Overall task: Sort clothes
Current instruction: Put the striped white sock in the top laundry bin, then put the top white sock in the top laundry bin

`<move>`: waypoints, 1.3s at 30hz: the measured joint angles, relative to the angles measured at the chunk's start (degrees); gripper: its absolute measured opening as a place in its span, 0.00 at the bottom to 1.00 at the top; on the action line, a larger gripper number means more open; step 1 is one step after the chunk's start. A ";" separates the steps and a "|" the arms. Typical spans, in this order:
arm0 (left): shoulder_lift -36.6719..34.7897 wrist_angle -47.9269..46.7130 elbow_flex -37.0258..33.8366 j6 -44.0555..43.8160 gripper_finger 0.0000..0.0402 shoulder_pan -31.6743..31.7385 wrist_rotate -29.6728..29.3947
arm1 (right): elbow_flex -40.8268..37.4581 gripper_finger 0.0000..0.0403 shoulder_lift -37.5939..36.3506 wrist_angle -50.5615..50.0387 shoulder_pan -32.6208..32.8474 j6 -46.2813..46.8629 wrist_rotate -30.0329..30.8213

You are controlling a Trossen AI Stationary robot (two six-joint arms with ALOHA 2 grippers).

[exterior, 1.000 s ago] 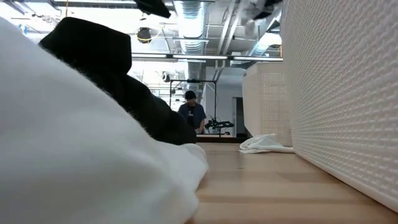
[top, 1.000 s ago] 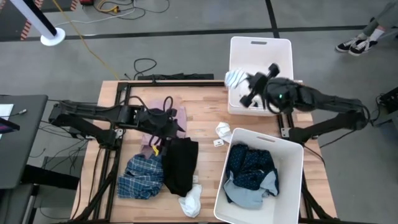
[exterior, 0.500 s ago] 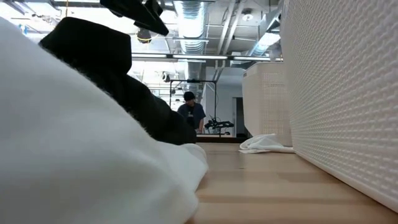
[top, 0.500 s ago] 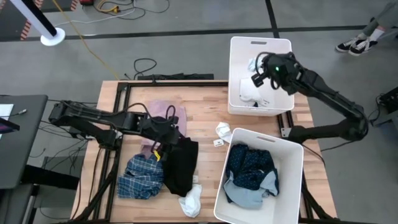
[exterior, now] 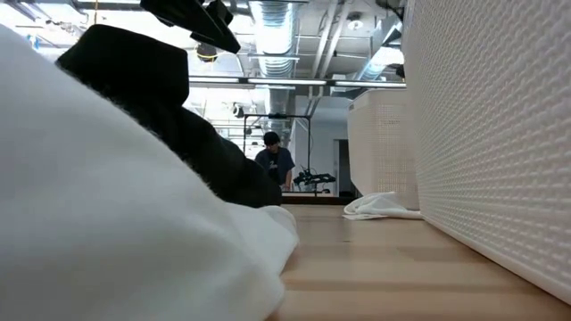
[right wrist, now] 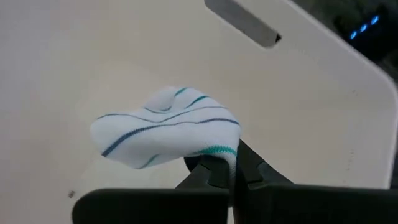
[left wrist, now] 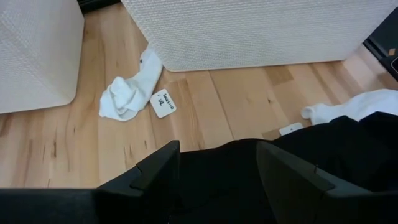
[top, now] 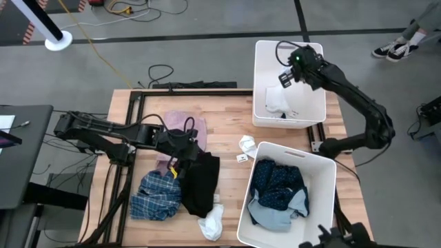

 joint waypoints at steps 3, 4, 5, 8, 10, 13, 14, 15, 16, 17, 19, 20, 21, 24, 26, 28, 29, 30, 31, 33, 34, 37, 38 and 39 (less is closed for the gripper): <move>0.00 -0.02 0.00 -0.04 0.52 0.00 0.00 | 0.00 0.02 1.87 0.01 -2.69 0.01 -1.09; 0.00 -0.02 0.00 -0.04 0.52 0.00 -0.02 | 0.00 0.02 2.34 -0.03 -3.39 0.01 -1.46; 0.00 0.00 0.00 -0.04 0.52 0.00 -0.02 | 0.00 0.02 2.82 0.00 -4.09 0.03 -2.23; 0.03 -0.01 0.00 -0.04 0.52 0.01 -0.04 | 0.00 0.02 4.10 -0.02 -5.76 0.18 -4.90; 0.29 0.08 0.00 -0.02 0.52 0.00 -0.04 | 0.00 0.02 4.98 -0.05 -6.50 0.21 -5.55; 0.54 0.02 0.00 -0.02 0.52 0.02 -0.13 | 0.00 0.02 6.05 -0.07 -6.82 0.19 -5.62; 0.55 0.06 0.00 -0.02 0.52 0.02 -0.13 | 0.00 0.02 6.36 0.03 -6.87 0.19 -5.60; 0.52 0.13 0.00 -0.02 0.52 0.01 -0.15 | 0.00 0.02 6.59 0.30 -6.87 0.20 -5.60; 0.52 0.21 0.00 -0.02 0.52 0.01 -0.17 | 0.00 0.02 6.70 0.59 -6.87 0.24 -5.60; 0.52 0.21 0.00 -0.02 0.52 0.02 -0.18 | 0.00 0.02 6.71 0.78 -6.92 0.39 -5.60; 0.52 0.15 0.00 -0.09 0.52 0.02 -0.24 | 0.00 0.02 6.67 1.26 -7.27 0.74 -5.60; 0.52 0.16 0.00 -0.09 0.52 0.02 -0.22 | 0.00 0.02 6.67 1.24 -7.41 1.04 -5.60; 0.52 0.20 0.00 -0.11 0.52 0.02 -0.24 | 0.00 0.02 6.67 1.00 -7.48 1.50 -5.60; 0.52 0.14 0.00 -0.54 0.52 0.02 -0.24 | 0.00 0.04 6.65 0.81 -7.52 1.72 -5.55; 0.52 0.15 0.00 -0.65 0.52 0.02 -0.24 | 0.00 0.09 6.64 0.40 -7.50 1.55 -5.55; 0.52 0.17 0.00 -0.70 0.52 0.02 -0.24 | 0.00 0.16 6.64 0.17 -7.47 1.57 -5.55; 0.52 0.15 0.00 -0.75 0.52 0.02 -0.24 | 0.00 0.20 6.64 0.17 -7.45 1.59 -5.55; 0.52 0.13 0.00 -0.86 0.52 0.02 -0.24 | 0.00 0.24 6.64 -0.01 -7.39 1.70 -5.55; 0.52 0.14 0.00 -0.96 0.52 0.02 -0.24 | 0.00 0.28 6.64 -0.33 -7.37 1.83 -5.53; 0.52 0.15 0.00 -1.02 0.52 0.02 -0.22 | 0.00 0.37 6.64 -0.95 -7.41 2.71 -5.51; 0.52 0.15 0.00 -1.04 0.52 0.02 -0.24 | 0.00 0.41 6.64 -1.22 -7.41 3.03 -5.49; 0.52 0.16 0.00 -1.10 0.52 0.02 -0.24 | 0.00 0.51 6.64 -1.26 -7.41 3.23 -5.49; 0.52 0.18 0.00 -1.11 0.52 0.02 -0.24 | 0.00 0.54 6.64 -1.28 -7.41 3.39 -5.48; 0.52 0.22 0.00 -1.09 0.52 0.02 -0.24 | 0.00 0.56 6.64 -1.27 -7.41 3.68 -5.46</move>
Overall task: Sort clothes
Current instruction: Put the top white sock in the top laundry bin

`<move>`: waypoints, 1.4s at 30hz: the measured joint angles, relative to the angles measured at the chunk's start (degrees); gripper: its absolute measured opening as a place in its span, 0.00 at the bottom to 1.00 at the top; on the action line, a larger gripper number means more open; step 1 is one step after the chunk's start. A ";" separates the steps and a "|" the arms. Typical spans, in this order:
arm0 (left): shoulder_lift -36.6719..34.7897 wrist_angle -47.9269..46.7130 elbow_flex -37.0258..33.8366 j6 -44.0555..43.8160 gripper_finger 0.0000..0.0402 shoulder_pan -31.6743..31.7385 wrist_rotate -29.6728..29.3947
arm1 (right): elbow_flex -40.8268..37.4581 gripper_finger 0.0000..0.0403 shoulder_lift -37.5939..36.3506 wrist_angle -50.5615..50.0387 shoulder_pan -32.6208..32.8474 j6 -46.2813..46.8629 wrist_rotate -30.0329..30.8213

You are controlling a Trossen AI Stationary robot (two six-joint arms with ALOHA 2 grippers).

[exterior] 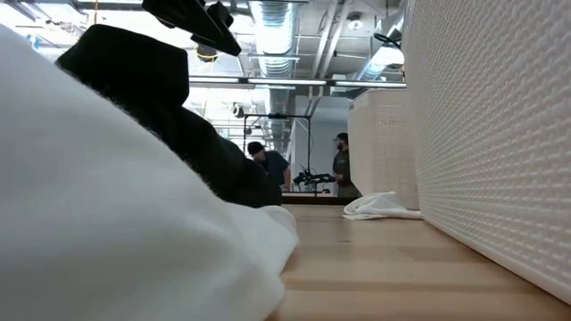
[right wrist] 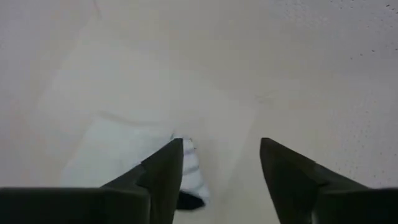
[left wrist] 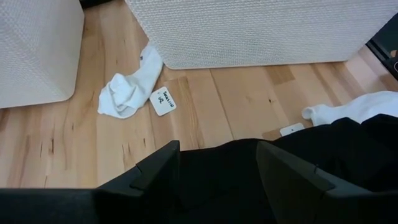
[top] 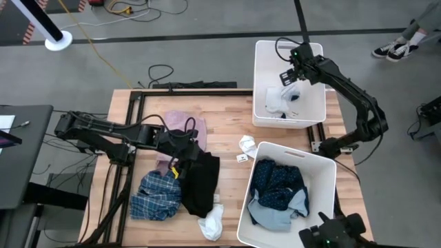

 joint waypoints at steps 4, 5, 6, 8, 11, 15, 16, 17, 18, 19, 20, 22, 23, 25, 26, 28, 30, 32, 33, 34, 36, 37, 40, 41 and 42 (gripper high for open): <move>0.00 0.89 0.00 0.50 0.52 0.00 0.01 | 0.00 0.60 -0.04 0.04 0.19 0.46 0.00; 0.00 1.34 0.00 0.79 0.52 0.00 0.01 | 0.00 0.60 -0.16 0.02 0.39 0.48 0.02; 0.00 1.82 0.00 1.08 0.52 0.00 0.02 | 0.00 0.60 -0.34 0.03 0.65 0.52 0.02; 0.00 4.34 -0.40 1.93 0.52 0.00 0.02 | 0.00 0.61 -1.20 0.20 1.40 0.56 0.06; -0.04 9.43 -2.59 3.93 0.52 0.00 0.04 | 0.00 0.61 -3.31 0.92 3.11 0.57 0.04; -0.04 17.90 -6.51 6.62 0.52 0.10 0.23 | 0.00 0.61 -7.12 1.72 6.21 0.88 0.04; -0.04 19.96 -7.37 7.04 0.52 0.11 0.23 | 0.00 0.61 -8.24 1.78 7.13 0.92 0.04; -0.04 22.05 -8.30 7.32 0.52 0.17 0.22 | 0.00 0.61 -9.34 1.79 8.12 1.08 0.04; -0.04 24.03 -9.21 7.51 0.52 0.33 0.24 | 0.00 0.61 -10.37 1.79 9.23 1.34 0.04; -0.04 25.93 -10.04 7.54 0.52 0.48 0.26 | 0.00 0.61 -11.39 1.77 10.40 1.70 0.02; -0.04 27.44 -10.59 7.54 0.52 0.64 0.42 | 0.00 0.61 -12.32 1.74 11.66 2.17 -0.03; -0.03 30.41 -11.68 7.54 0.52 1.24 1.36 | 0.00 0.61 -14.17 1.75 14.60 3.13 -0.16; 0.46 32.21 -12.20 7.54 0.52 1.53 1.96 | 0.00 0.61 -15.08 1.77 16.21 3.72 -0.23; 1.75 35.24 -12.76 7.26 0.52 2.22 2.19 | 0.00 0.61 -16.71 1.77 19.61 4.34 -0.71; 2.50 35.54 -12.99 7.10 0.52 2.50 2.30 | 0.00 0.61 -17.38 1.78 21.47 4.78 -0.99; 5.14 38.08 -12.97 7.09 0.52 3.20 3.40 | 0.00 0.61 -18.46 1.80 25.55 5.73 -1.20; 8.20 40.18 -12.88 7.09 0.52 3.81 3.70 | 0.00 0.61 -19.42 1.81 29.73 6.01 -1.24; 11.87 42.37 -12.70 7.19 0.52 4.39 4.34 | 0.00 0.61 -20.16 1.79 34.42 6.01 -1.28; 13.77 42.77 -12.17 7.51 0.52 4.64 4.51 | 0.00 0.61 -20.41 1.81 36.56 6.01 -1.45; 15.51 42.95 -11.64 7.93 0.52 4.93 4.57 | 0.00 0.61 -20.55 1.84 38.92 6.02 -1.70; 18.84 43.40 -9.92 8.82 0.52 5.63 4.70 | 0.00 0.61 -20.72 1.85 43.70 6.45 -1.70; 20.39 43.58 -8.94 9.00 0.52 5.99 4.70 | 0.00 0.61 -20.74 1.89 46.02 6.86 -1.68; 25.17 43.86 -5.90 8.87 0.52 7.42 4.84 | 0.00 0.61 -20.71 1.90 52.78 8.54 -1.68; 26.61 43.92 -4.94 8.62 0.52 7.92 5.43 | 0.00 0.61 -20.63 1.94 54.84 9.20 -1.68; 27.92 43.92 -3.98 8.35 0.52 8.46 6.47 | 0.00 0.61 -20.45 2.09 56.86 10.02 -1.66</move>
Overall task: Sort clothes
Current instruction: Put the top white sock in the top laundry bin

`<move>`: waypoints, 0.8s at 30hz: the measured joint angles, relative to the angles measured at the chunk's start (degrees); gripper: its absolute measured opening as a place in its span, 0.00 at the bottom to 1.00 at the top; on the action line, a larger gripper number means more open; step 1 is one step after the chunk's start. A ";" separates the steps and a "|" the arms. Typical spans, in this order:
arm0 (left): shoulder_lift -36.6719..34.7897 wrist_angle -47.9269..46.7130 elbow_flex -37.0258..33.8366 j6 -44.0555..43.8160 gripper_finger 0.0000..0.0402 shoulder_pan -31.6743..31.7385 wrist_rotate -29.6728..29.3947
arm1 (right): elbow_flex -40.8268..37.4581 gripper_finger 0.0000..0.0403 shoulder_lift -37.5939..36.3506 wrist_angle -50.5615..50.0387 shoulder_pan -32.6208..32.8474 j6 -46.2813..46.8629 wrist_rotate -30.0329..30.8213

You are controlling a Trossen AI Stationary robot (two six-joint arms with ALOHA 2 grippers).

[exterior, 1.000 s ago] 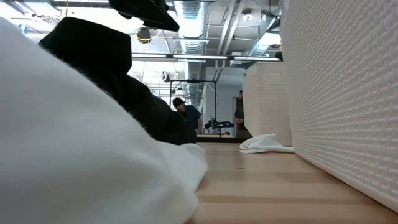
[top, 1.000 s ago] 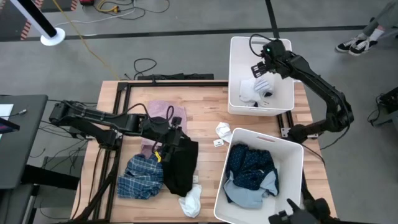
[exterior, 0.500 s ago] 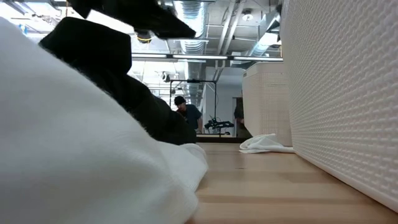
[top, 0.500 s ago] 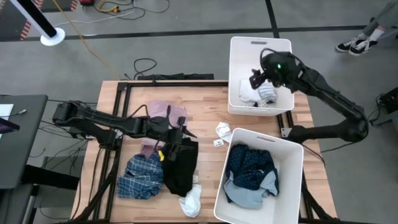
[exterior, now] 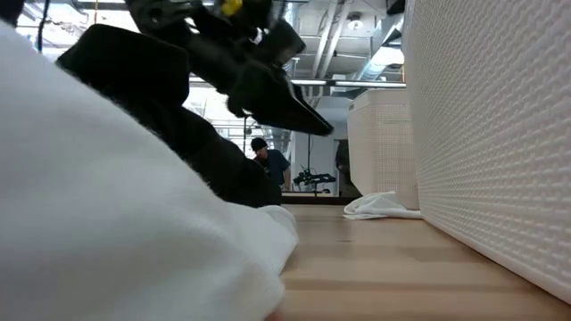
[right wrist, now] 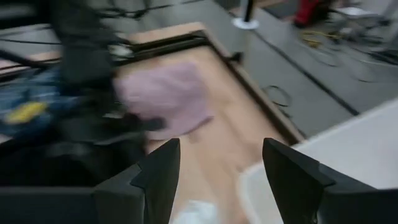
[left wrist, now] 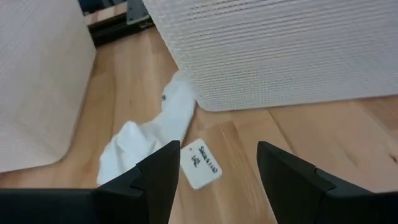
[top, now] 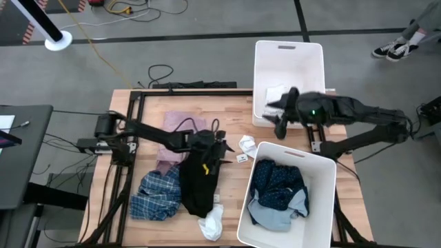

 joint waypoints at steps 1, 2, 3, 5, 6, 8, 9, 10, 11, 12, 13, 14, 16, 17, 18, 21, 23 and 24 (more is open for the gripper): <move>1.18 0.26 1.09 -0.29 0.52 0.47 1.05 | 0.00 0.61 0.15 0.18 1.95 0.87 0.02; 2.20 0.90 1.99 -0.34 0.52 0.98 1.87 | 0.00 0.61 0.23 0.18 3.62 1.72 0.02; 3.15 1.12 2.86 -0.35 0.52 1.47 2.31 | 0.00 0.61 0.36 0.12 5.21 2.63 0.02; 4.95 1.36 4.75 -0.37 0.52 2.51 2.77 | 0.00 0.61 0.60 0.23 8.08 4.18 0.07; 5.79 1.20 5.58 -0.41 0.52 3.01 2.89 | 0.00 0.61 0.62 0.20 9.38 4.48 0.06; 7.72 0.62 7.61 -0.73 0.52 4.08 3.75 | 0.00 0.61 0.72 0.55 12.25 4.53 0.17; 8.55 0.53 8.42 -1.10 0.52 4.60 4.75 | -0.02 0.61 0.73 0.96 13.58 4.52 0.22; 9.43 0.03 9.24 -1.43 0.52 5.02 5.57 | -0.01 0.61 0.73 1.65 14.98 4.51 0.47; 10.56 0.07 10.24 -2.01 0.52 5.39 6.29 | -0.01 0.61 0.73 2.45 16.29 4.51 0.52; 11.61 0.34 11.17 -2.37 0.52 5.61 6.44 | -0.02 0.61 0.73 3.30 17.43 4.38 0.55; 12.62 -0.45 12.07 -2.72 0.52 5.85 6.82 | 0.00 0.61 0.73 4.14 18.54 4.22 0.52; 13.78 -1.85 13.25 -2.89 0.52 6.03 7.01 | 0.00 0.61 0.73 5.02 19.74 4.10 0.55; 16.29 -3.61 16.06 -2.87 0.52 6.25 7.11 | 0.00 0.61 0.73 5.70 21.66 4.03 0.56; 17.36 -5.37 17.41 -2.82 0.52 6.26 7.12 | -0.01 0.61 0.86 6.04 22.40 3.92 0.56; 18.56 -6.95 18.92 -2.74 0.52 6.29 7.08 | 0.00 0.61 1.08 6.46 23.06 3.90 0.56; 22.11 -10.07 23.10 -2.64 0.52 6.27 6.64 | 0.00 0.61 1.91 6.29 24.45 3.90 0.55; 24.24 -11.16 25.54 -2.84 0.52 6.25 4.15 | 0.00 0.61 2.80 6.32 25.11 3.90 0.57; 24.92 -11.73 26.39 -2.72 0.52 6.24 2.66 | 0.00 0.61 3.39 6.32 25.28 3.92 0.55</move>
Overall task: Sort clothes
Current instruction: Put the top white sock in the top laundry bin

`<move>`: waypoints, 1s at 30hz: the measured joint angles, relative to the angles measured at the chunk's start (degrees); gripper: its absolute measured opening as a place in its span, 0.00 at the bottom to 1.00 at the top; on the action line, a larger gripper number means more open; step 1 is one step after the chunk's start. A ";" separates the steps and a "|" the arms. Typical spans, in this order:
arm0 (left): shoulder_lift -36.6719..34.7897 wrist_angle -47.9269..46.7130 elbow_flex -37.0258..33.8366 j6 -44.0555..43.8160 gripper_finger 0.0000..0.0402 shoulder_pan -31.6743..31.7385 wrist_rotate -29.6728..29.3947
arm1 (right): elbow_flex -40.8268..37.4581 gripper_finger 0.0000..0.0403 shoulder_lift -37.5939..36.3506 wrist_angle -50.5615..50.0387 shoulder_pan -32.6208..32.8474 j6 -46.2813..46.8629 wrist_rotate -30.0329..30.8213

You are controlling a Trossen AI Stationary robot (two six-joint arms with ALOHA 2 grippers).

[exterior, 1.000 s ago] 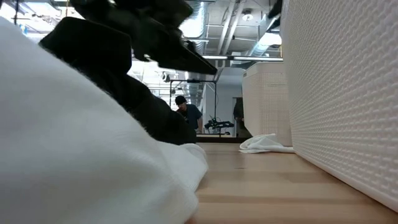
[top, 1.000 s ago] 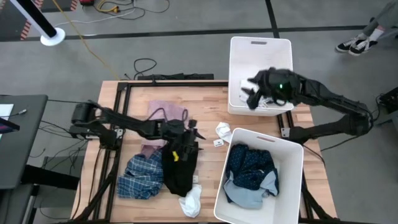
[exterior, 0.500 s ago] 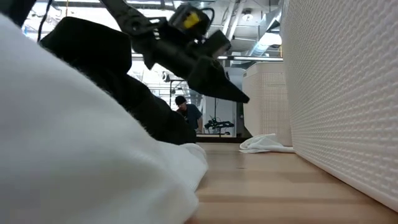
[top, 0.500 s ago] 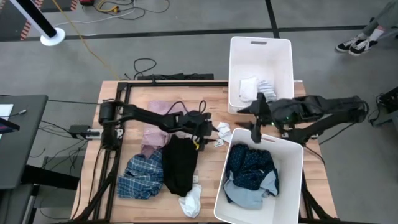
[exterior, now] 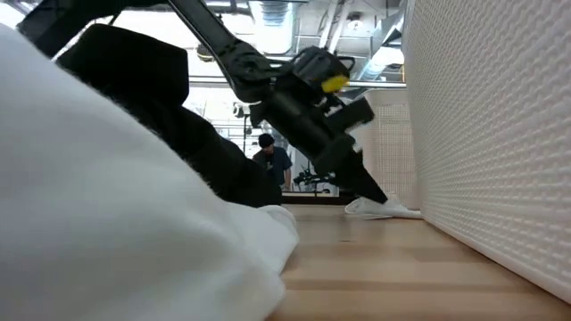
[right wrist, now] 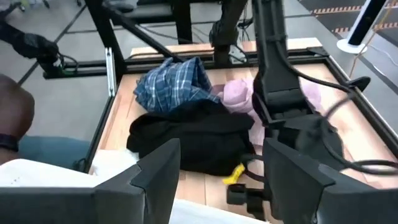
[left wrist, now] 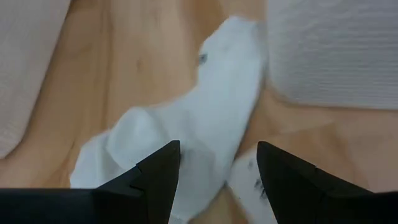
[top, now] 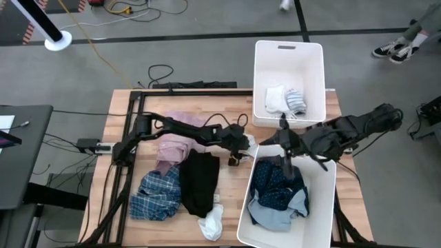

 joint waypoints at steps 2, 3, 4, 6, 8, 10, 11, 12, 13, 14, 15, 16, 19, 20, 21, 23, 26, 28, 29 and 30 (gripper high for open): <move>1.15 -1.29 1.35 0.63 0.52 0.19 -1.73 | 0.00 0.61 1.02 -0.06 0.41 0.00 0.00; 1.54 -1.40 1.87 0.84 0.52 0.32 -2.06 | 0.00 0.61 1.53 -0.07 0.54 0.00 0.00; 1.63 -2.28 1.97 0.96 0.51 0.45 -2.17 | 0.00 0.61 2.05 -0.12 0.74 0.00 0.00; 1.63 -3.44 2.07 1.03 0.50 0.68 -2.26 | 0.00 0.61 2.80 -0.24 1.12 0.00 -0.02; 1.60 -4.20 2.18 1.46 0.46 0.93 -2.39 | 0.00 0.61 3.35 -0.21 1.21 -0.01 -0.02; 1.58 -4.92 2.18 2.29 0.39 1.09 -3.17 | 0.00 0.61 3.76 -0.07 1.19 -0.02 -0.03; 1.58 -5.66 2.18 2.94 0.35 1.15 -3.56 | -0.01 0.61 3.92 -0.09 1.19 -0.02 -0.05; 1.55 -6.18 2.20 3.43 0.31 1.17 -3.87 | 0.00 0.61 3.99 -0.04 1.18 -0.02 -0.03; 1.47 -6.95 2.22 3.92 0.26 1.21 -4.29 | 0.00 0.61 3.99 -0.03 1.17 -0.02 -0.03; 1.41 -7.81 2.22 4.49 0.21 1.21 -4.43 | 0.00 0.61 3.99 -0.01 1.17 -0.02 -0.02; 1.39 -8.62 2.24 4.95 0.15 1.21 -4.43 | 0.00 0.61 3.99 0.10 1.17 0.00 -0.02; 1.39 -9.20 2.26 5.33 0.10 1.21 -4.39 | -0.01 0.61 3.97 0.30 1.17 0.00 -0.02; 1.34 -10.38 2.31 5.54 0.03 1.21 -4.41 | -0.01 0.61 3.97 0.61 1.17 0.00 -0.05; 1.34 -10.62 2.32 5.54 0.02 1.21 -4.41 | -0.01 0.61 3.97 0.84 1.17 0.05 -0.04; 1.34 -10.93 2.33 5.51 0.02 1.21 -4.41 | 0.00 0.61 3.97 1.02 1.17 0.21 -0.05; 1.28 -11.80 2.35 5.48 0.02 1.17 -4.41 | -0.01 0.61 3.97 1.21 1.17 0.49 -0.04; 1.06 -13.19 2.36 5.33 0.01 0.98 -4.40 | 0.00 0.61 3.97 1.71 1.71 1.02 -0.04; 0.88 -13.48 2.35 5.07 0.01 0.84 -4.45 | 0.00 0.61 3.97 3.60 2.35 0.39 -0.04; 0.54 -14.00 2.31 4.98 0.01 0.81 -4.41 | -0.02 0.61 3.97 4.76 2.88 -0.15 -0.05; 0.40 -14.59 2.21 4.86 0.01 0.75 -4.43 | 0.00 0.61 3.97 6.08 3.35 -1.01 -0.07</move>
